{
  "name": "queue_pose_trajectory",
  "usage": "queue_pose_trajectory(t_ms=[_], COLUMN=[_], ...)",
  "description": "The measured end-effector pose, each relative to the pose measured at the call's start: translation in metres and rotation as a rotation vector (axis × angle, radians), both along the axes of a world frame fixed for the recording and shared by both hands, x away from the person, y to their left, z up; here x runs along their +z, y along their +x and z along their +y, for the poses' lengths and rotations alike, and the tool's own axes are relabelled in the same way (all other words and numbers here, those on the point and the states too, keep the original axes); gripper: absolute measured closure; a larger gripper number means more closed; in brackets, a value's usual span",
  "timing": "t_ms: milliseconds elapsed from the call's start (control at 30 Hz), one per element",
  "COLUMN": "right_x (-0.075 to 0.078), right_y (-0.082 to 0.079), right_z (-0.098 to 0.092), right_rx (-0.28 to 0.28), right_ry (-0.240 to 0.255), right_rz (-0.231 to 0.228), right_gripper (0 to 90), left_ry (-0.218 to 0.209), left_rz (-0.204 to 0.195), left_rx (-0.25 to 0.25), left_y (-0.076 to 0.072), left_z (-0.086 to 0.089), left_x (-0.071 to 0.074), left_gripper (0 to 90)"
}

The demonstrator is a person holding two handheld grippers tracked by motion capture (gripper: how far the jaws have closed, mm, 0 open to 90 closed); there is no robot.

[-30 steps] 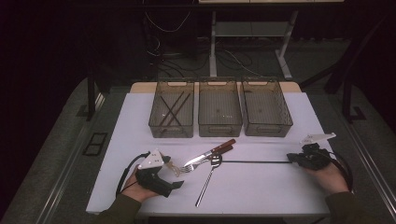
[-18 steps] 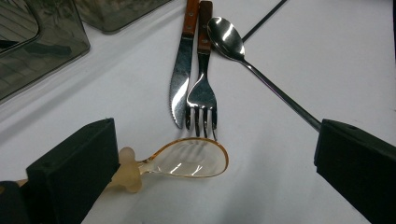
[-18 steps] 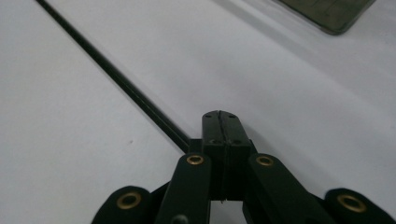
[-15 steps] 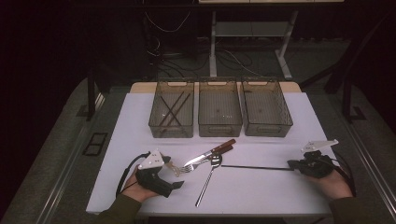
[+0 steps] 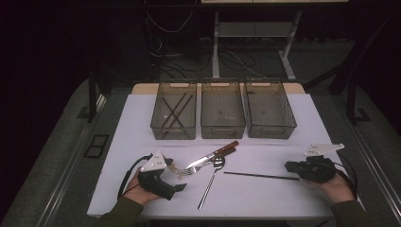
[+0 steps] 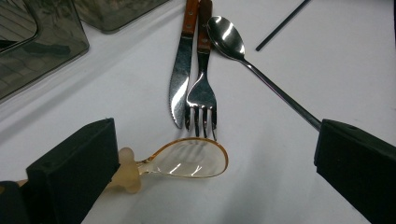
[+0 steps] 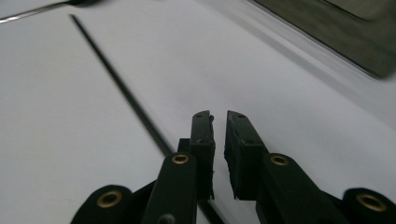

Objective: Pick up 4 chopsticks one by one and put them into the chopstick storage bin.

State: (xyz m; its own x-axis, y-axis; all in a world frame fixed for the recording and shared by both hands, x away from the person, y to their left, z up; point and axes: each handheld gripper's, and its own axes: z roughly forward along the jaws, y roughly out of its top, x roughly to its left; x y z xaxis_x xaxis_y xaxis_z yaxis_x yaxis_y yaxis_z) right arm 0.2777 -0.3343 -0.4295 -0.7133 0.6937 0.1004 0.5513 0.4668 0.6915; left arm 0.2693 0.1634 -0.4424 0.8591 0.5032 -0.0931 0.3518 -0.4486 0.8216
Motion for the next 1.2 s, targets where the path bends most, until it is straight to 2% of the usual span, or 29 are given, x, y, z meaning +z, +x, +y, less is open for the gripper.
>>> queue_pose_trajectory(t_ms=[167, 367, 467, 633, 1033, 1200], right_x=[-0.003, -0.009, -0.012, -0.016, -0.017, -0.016], right_y=[0.001, 0.003, 0.005, 0.005, 0.001, 0.0], right_z=[0.021, 0.039, 0.043, 0.043, 0.045, 0.045], right_rx=[0.115, 0.197, 0.213, 0.238, 0.259, 0.271], right_ry=[0.007, -0.01, -0.038, -0.048, -0.084, -0.089], right_rz=[0.006, 0.018, 0.021, 0.025, -0.017, -0.018], right_gripper=[73.7, 73.3, 75.0, 76.9, 81.6, 83.2], left_ry=[0.001, 0.0, 0.002, 0.002, 0.004, 0.004], left_rz=[0.0, 0.0, -0.001, 0.0, -0.001, -0.001], left_rx=[-0.001, -0.001, -0.002, -0.002, -0.004, -0.003], left_y=[0.0, 0.0, 0.0, 0.0, 0.0, 0.0], left_z=[0.0, 0.0, 0.0, 0.0, 0.0, 0.0], left_x=[0.0, 0.0, 0.0, 0.0, 0.0, 0.0], left_gripper=[0.0, 0.0, 0.0, 0.0, 0.0, 0.0])
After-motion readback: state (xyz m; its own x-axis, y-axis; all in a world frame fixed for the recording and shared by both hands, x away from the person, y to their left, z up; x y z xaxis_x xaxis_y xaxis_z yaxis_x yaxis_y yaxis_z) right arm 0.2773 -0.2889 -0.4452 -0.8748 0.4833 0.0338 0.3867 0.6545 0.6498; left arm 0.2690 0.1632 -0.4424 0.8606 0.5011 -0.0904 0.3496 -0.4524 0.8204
